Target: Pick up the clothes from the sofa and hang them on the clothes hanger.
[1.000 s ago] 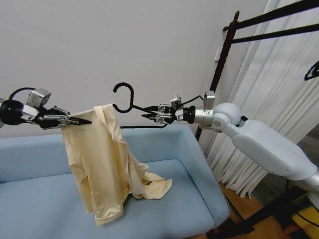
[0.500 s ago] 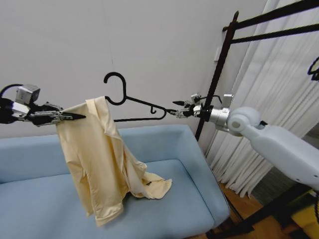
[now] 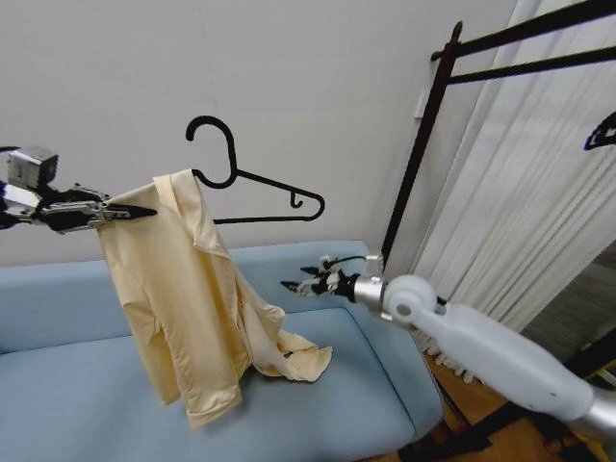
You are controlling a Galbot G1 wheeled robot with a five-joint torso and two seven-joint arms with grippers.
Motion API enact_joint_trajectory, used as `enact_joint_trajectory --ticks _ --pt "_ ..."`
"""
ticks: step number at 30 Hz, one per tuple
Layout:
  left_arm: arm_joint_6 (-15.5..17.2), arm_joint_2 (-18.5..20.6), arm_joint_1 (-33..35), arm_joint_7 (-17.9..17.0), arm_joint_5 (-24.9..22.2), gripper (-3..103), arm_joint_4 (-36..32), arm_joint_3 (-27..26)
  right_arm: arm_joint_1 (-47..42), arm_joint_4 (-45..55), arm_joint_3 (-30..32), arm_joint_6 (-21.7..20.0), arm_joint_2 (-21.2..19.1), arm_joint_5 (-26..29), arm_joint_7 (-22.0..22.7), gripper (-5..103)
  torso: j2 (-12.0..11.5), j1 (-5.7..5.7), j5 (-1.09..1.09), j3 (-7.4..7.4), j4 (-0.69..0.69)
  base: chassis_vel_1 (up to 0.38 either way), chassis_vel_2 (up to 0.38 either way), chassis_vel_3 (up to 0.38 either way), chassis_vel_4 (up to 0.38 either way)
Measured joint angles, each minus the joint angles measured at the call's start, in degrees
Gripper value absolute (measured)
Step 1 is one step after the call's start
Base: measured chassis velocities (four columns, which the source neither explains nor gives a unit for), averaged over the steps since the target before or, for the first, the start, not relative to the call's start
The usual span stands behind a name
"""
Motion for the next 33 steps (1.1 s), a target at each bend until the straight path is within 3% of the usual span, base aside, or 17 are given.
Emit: enact_joint_trajectory --ticks 25,28,33 --pt "0.0 1.3 0.0 0.1 -2.3 2 0.7 0.0 -0.9 -4.7 -3.0 0.4 4.5 -7.3 -4.2 103 0.0 0.0 0.0 0.0 0.0 0.0 0.0 0.0 0.0" --pt "0.0 1.3 -0.1 0.1 -2.4 2 0.7 0.0 -0.6 -4.8 -3.0 0.6 4.5 -7.3 -4.4 91 0.0 0.0 0.0 0.0 0.0 0.0 0.0 0.0 0.0" --pt "0.0 1.3 -0.1 0.0 -2.7 2 0.7 -0.1 -0.5 -4.7 -3.0 0.9 4.1 -7.3 -4.9 80 0.0 0.0 0.0 0.0 0.0 0.0 0.0 0.0 0.0"
